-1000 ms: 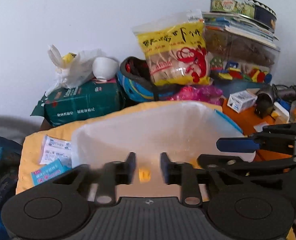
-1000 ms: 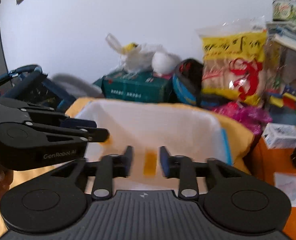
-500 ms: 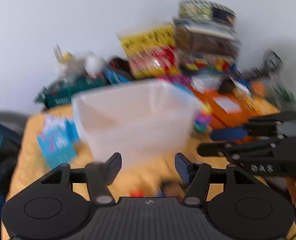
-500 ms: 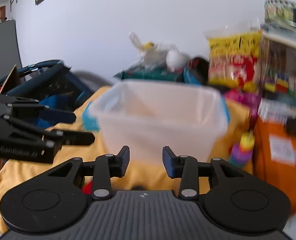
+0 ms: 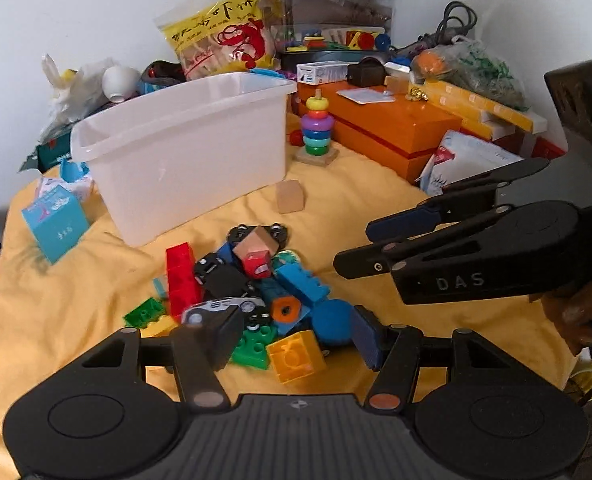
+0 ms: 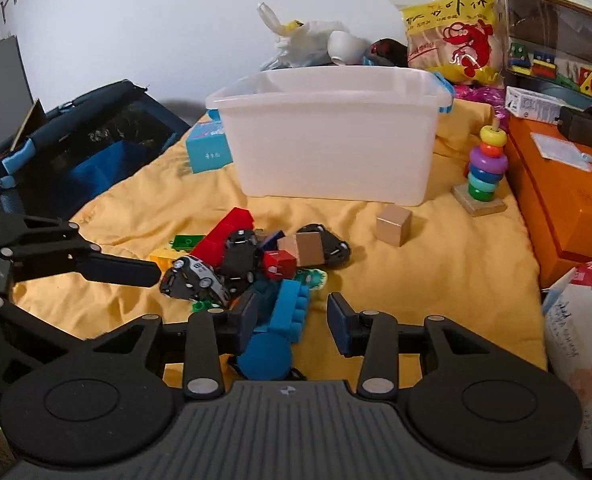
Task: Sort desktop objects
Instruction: 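Move the right gripper back to the pile toward the blue round disc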
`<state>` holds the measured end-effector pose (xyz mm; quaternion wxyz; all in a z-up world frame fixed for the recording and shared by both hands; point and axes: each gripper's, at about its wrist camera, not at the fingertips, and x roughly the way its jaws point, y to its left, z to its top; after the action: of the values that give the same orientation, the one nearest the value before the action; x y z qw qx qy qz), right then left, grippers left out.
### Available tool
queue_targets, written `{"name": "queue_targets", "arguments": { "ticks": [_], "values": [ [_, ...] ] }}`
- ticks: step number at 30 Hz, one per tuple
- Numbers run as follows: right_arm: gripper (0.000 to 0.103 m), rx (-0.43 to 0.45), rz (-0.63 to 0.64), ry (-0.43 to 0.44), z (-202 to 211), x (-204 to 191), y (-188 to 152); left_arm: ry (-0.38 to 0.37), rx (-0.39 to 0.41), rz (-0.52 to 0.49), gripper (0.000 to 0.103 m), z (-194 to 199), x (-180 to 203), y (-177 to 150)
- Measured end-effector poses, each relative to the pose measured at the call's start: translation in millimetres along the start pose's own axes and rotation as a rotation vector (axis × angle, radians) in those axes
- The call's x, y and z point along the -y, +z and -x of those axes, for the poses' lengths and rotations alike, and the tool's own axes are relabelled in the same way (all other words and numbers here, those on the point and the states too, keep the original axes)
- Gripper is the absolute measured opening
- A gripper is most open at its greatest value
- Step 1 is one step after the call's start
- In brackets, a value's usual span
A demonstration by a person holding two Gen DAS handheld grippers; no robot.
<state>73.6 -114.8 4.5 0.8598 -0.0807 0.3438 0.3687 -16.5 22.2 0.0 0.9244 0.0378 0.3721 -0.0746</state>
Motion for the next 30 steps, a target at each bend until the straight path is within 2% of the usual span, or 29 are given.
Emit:
{"name": "queue_targets", "arguments": {
  "ticks": [5, 9, 11, 19, 21, 24, 30],
  "values": [
    [0.043, -0.049, -0.008, -0.006, 2.3, -0.7, -8.1, 0.017, -0.009, -0.011, 0.063, 1.0, 5.3, -0.2],
    [0.044, -0.055, -0.032, 0.005, 9.0, -0.7, -18.4, 0.061, -0.012, -0.011, 0.063, 3.6, 5.2, 0.6],
    [0.052, -0.063, -0.046, 0.009, 11.6, -1.6, -23.8, 0.059, -0.003, 0.004, 0.063, 6.0, 3.5, 0.9],
    [0.051, -0.055, -0.015, 0.004, 15.9, -10.6, -25.6, 0.030, -0.011, 0.022, 0.061, 6.8, 3.5, -2.2],
    [0.051, -0.056, -0.020, 0.010, 16.5, -10.3, -26.1, 0.039, -0.016, 0.041, 0.061, 7.1, 2.0, -4.0],
    [0.051, -0.051, -0.019, 0.010, 17.4, -11.0, -26.0, 0.041, 0.005, 0.070, 0.056, 11.8, -1.6, -5.6],
    [0.051, -0.052, -0.015, 0.019, 17.8, -13.5, -26.0, 0.036, -0.006, 0.083, 0.056, 11.0, -2.5, -7.0]
  ]
}}
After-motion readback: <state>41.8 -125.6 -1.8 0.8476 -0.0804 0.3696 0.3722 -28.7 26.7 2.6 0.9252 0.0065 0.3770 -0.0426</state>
